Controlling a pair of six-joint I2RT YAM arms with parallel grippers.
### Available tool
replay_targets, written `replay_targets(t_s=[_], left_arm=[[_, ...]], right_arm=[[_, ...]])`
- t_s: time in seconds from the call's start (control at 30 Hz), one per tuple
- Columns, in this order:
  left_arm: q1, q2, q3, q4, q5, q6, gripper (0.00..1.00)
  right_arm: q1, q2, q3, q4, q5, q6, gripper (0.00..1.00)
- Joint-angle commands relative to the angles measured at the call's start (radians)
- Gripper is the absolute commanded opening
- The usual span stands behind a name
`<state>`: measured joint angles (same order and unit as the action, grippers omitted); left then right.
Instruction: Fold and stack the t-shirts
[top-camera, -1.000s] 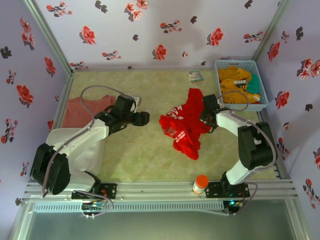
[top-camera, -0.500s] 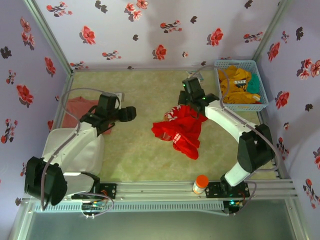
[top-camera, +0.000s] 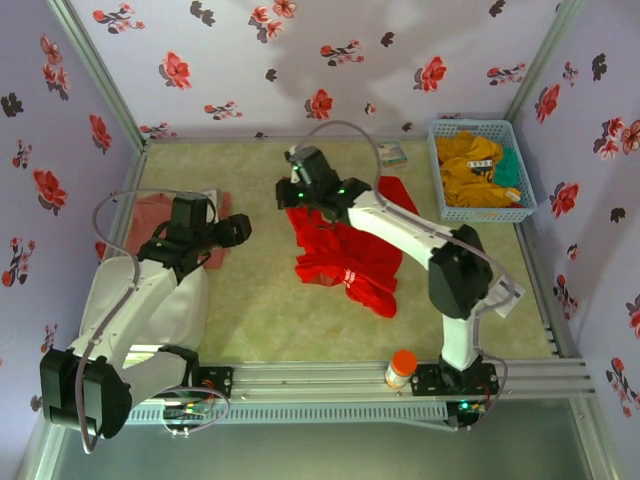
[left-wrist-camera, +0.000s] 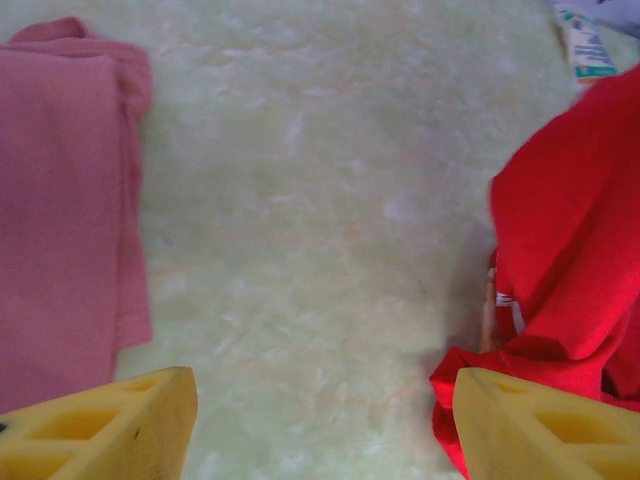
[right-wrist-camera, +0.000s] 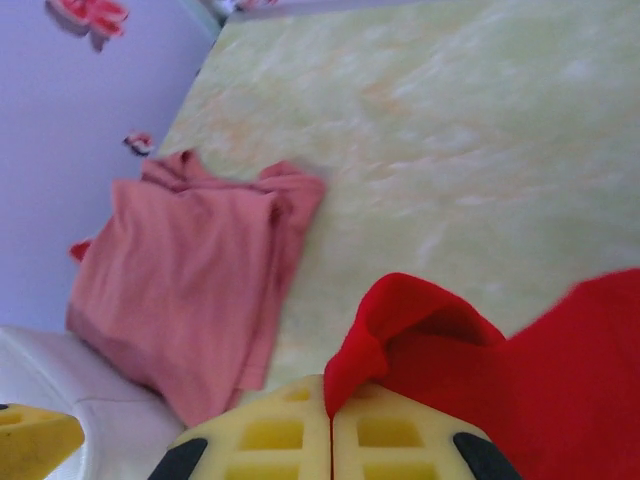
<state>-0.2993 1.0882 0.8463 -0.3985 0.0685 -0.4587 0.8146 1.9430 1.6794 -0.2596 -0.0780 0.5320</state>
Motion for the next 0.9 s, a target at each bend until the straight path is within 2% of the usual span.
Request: replay_targets(t_s=[0.0, 0.1, 0.2, 0.27, 0.37, 0.5, 0.73, 0.87], left_arm=[[0.028, -0.046, -0.022, -0.07, -0.099, -0.037, 0.68], [0.06, -0.086, -0.056, -0.076, -0.118, -0.068, 0.68], [0.076, -0.102, -0.075, -0.074, -0.119, -0.073, 0.69], [0.075, -0.098, -0.08, -0.065, -0.093, -0.064, 0.69], [0.074, -0.067, -0.087, -0.03, -0.015, -0.052, 0.69], [0.045, 0.0, -0.078, 0.002, 0.034, -0.042, 0.7], [-0.021, 0.137, -0.048, 0.078, 0.08, -0.033, 0.74], [-0.029, 0.21, -0.033, 0.127, 0.113, -0.047, 0.74]], right_arm=[[0.031, 0.071, 0.083, 0.027, -0.09, 0.074, 0.09], [0.044, 0.105, 0.125, 0.009, -0.1, 0.075, 0.17], [0.042, 0.099, 0.134, -0.035, -0.078, 0.043, 0.35], [0.043, 0.077, 0.125, -0.072, -0.051, 0.001, 0.53], [0.038, 0.025, 0.081, -0.136, 0.024, -0.058, 0.66], [0.0, -0.062, -0.037, -0.183, 0.102, -0.055, 0.7], [-0.14, -0.245, -0.349, -0.179, 0.143, 0.043, 0.71], [-0.231, -0.311, -0.449, -0.265, 0.267, 0.107, 0.7]])
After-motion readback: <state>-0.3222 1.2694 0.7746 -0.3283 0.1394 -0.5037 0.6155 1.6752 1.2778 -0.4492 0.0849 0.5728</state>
